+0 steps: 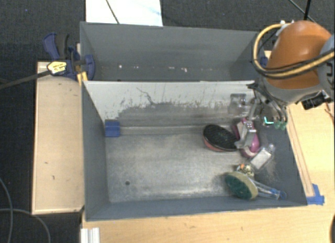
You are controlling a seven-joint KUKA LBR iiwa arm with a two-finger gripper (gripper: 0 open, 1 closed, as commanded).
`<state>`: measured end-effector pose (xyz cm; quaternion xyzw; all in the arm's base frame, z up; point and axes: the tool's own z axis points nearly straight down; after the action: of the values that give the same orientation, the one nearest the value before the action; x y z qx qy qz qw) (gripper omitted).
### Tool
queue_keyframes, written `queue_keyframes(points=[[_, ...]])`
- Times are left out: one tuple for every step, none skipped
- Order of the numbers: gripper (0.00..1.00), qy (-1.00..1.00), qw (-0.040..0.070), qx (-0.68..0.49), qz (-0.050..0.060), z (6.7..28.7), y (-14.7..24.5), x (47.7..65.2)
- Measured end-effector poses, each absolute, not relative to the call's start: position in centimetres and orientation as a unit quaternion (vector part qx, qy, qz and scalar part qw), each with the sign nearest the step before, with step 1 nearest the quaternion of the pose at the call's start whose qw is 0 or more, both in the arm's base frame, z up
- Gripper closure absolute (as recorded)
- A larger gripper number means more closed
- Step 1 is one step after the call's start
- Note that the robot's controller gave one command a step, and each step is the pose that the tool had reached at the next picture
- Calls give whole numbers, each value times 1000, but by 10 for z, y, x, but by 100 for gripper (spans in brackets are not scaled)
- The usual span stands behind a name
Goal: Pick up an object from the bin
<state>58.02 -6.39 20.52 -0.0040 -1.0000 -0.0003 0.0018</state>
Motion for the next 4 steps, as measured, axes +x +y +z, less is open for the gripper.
queue_keyframes(points=[[0, -1000, -1, -17, -1, 68, -51, 588], [0, -998, -3, -69, 0, 102, -87, 594], [0, -986, -3, -166, 0, 117, -96, 593], [0, -973, -8, -229, -1, 76, -91, 598]])
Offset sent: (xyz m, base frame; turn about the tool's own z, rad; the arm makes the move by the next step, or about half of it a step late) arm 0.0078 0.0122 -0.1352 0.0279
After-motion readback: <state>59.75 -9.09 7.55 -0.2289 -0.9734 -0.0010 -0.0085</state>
